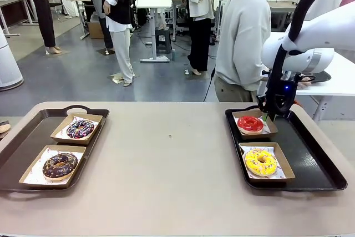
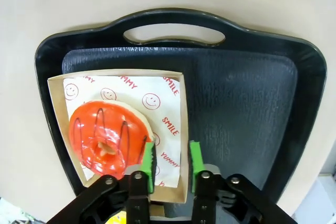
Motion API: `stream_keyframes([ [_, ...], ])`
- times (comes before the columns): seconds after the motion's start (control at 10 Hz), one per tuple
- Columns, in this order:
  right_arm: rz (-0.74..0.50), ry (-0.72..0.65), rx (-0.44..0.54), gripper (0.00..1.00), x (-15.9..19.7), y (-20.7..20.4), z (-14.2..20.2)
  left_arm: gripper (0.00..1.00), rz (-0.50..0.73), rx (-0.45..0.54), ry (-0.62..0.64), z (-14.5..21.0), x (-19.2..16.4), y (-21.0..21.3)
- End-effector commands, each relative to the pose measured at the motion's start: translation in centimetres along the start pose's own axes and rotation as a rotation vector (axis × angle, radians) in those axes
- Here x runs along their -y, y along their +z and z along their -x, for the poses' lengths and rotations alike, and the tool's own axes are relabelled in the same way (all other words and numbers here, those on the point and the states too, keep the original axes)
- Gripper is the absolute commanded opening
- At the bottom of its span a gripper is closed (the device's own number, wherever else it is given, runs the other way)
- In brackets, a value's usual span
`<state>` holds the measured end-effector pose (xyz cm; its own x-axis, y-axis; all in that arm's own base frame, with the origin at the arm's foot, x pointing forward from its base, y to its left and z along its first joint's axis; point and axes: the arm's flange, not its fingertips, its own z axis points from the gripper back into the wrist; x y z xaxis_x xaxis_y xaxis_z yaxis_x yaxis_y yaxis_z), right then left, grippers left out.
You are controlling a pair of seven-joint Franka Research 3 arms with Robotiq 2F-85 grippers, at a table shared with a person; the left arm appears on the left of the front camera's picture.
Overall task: Individually package the donuts and arrange them on the tray.
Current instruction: Place the picked Paper togo box on the Handle tray.
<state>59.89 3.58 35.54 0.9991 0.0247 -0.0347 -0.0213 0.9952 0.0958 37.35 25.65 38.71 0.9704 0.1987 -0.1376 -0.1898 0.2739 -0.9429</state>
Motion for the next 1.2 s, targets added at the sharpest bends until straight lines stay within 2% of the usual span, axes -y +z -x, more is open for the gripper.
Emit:
stream_keyframes([
  [0.0,-0.013,0.009,0.009,1.0,-0.1,0.3,-0.1,1.0,-0.001,0.004,-0.003,0.0,0.1,0.0],
  [0.1,-0.016,0.005,0.006,1.0,-0.1,0.3,-0.2,1.0,-0.001,0.004,-0.003,0.0,0.1,0.0],
  [0.2,-0.018,0.002,0.004,0.96,-0.1,0.3,-0.2,1.0,-0.001,0.004,-0.003,0.0,0.1,0.0],
  [0.3,-0.02,0.001,0.002,1.0,-0.2,0.4,-0.2,1.0,-0.001,0.004,-0.003,0.0,0.1,0.0],
  [0.7,-0.039,0.018,0.002,1.0,0.4,1.4,0.7,1.0,-0.001,0.004,-0.003,0.0,0.1,0.0],
  [0.8,-0.101,0.04,-0.008,1.0,1.9,3.4,2.2,1.0,-0.001,0.004,-0.003,0.0,0.1,0.0],
  [1.0,-0.308,0.05,0.022,1.0,5.6,8.0,5.5,1.0,-0.001,0.004,-0.003,0.0,0.1,0.0],
  [1.1,-0.421,0.037,0.053,1.0,8.6,11.0,7.9,1.0,-0.001,0.004,-0.003,0.0,0.1,0.0],
])
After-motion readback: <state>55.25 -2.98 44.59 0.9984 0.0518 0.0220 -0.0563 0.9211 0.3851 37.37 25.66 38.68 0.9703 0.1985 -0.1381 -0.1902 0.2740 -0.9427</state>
